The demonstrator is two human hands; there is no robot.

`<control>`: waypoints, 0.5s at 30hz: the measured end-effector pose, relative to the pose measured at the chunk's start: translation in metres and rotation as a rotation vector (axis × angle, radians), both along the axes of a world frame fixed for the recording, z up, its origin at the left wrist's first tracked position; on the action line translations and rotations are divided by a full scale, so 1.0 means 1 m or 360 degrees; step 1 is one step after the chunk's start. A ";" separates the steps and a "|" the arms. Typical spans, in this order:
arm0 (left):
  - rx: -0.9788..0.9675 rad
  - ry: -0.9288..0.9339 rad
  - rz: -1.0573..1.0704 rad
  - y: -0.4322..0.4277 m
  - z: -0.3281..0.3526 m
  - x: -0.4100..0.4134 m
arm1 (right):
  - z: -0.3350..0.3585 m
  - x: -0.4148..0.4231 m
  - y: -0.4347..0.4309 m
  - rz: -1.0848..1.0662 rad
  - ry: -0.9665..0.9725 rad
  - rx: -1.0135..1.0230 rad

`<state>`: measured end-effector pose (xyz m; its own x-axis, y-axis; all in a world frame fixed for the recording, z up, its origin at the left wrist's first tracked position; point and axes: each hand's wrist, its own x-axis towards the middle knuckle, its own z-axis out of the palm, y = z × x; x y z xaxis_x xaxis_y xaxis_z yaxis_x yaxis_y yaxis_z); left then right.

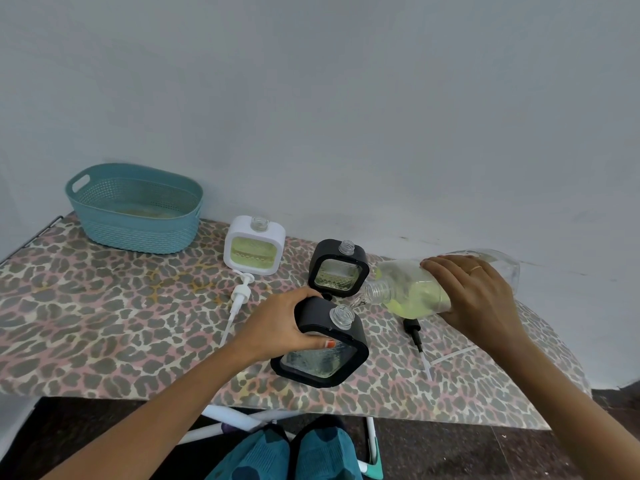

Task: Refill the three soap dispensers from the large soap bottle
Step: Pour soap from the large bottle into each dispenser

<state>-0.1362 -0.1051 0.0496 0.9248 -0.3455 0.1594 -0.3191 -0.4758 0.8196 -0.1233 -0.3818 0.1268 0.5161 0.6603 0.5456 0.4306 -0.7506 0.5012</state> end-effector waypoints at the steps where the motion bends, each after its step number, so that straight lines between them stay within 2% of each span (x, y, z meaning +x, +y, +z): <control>1: 0.0003 -0.0004 0.0002 0.000 0.000 0.000 | 0.000 0.000 0.000 0.0007 -0.0008 0.0004; 15: 0.0019 -0.0001 0.0015 -0.001 -0.004 0.001 | 0.002 0.000 -0.002 0.0014 -0.0059 -0.0018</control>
